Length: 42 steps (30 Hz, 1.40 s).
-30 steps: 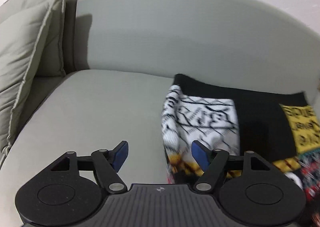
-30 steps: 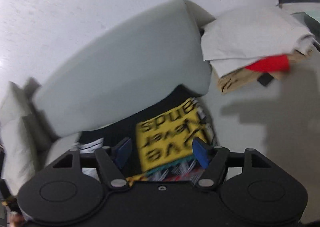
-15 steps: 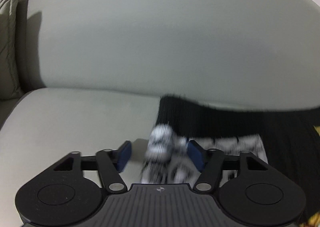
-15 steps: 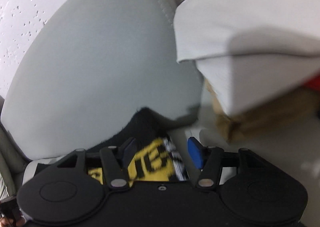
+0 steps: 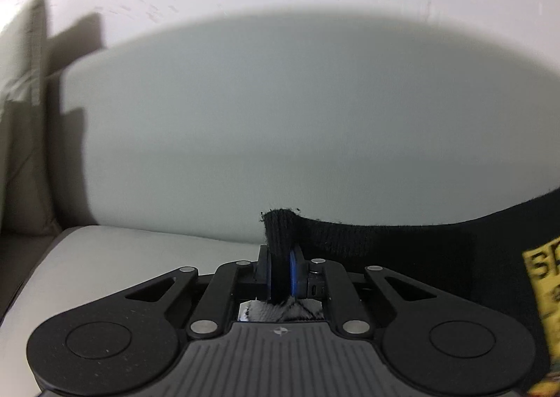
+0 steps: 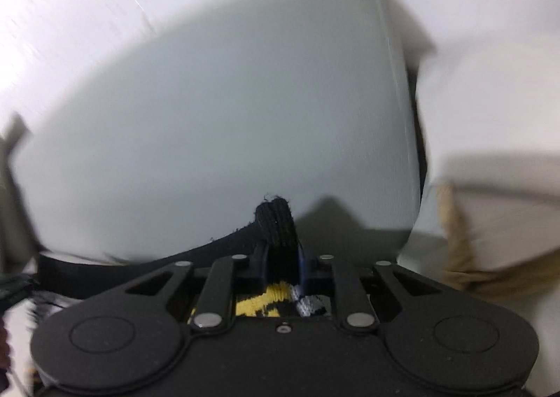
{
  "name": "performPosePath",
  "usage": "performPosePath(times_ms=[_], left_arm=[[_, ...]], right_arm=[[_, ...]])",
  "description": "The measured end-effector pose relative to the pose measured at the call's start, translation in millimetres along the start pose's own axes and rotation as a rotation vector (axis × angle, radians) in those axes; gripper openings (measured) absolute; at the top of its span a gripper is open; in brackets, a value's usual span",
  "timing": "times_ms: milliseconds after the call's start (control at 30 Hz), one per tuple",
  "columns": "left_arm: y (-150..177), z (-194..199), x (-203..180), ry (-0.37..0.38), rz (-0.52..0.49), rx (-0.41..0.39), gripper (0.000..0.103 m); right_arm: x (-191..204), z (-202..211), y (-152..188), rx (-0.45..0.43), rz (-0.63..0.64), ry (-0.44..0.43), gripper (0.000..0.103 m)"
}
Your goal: Fold clothes
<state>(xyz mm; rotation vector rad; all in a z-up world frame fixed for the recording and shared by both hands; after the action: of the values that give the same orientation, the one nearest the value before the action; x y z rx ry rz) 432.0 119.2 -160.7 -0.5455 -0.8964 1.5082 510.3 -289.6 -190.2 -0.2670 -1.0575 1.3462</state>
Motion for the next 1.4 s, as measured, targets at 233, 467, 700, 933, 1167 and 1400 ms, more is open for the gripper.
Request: performPosePath(times_ms=[233,467,700,933,1167,1400], left_arm=[[15,158,65,0.107,0.263,-0.048,0.008],[102,297,90,0.145,0.305,-0.015,0.006],[229,326,89,-0.044,0.092,0.217,0.003],[225,351,106,-0.031,0.154,0.108,0.052],[203,291,97,0.186,0.425,0.222,0.053],[205,291,85,0.258,0.432,0.262,0.055]], right_arm=[[90,160,24,-0.059,0.020,-0.098,0.014],[117,306,120,-0.096,-0.046,-0.101,0.013],[77,322,234,0.100,-0.169,0.058,0.017],[71,354,242,0.005,-0.208,0.024,0.045],[61,331,221,-0.080,-0.210,-0.146,0.054],[43,324,227,-0.092,-0.392,-0.201,0.054]])
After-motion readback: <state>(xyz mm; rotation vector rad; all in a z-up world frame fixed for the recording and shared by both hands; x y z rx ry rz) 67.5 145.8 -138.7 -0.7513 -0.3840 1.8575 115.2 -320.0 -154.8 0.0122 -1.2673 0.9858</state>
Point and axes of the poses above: each gripper's, at about its wrist camera, not at the fingertips, and z roughly against the way its jaws point, x to its left, y to its underside, the point moved 7 cm from there along -z, roughly the way its jaws point, and after that the axes turned 11 degrees about -y, right-handed, at the moved point
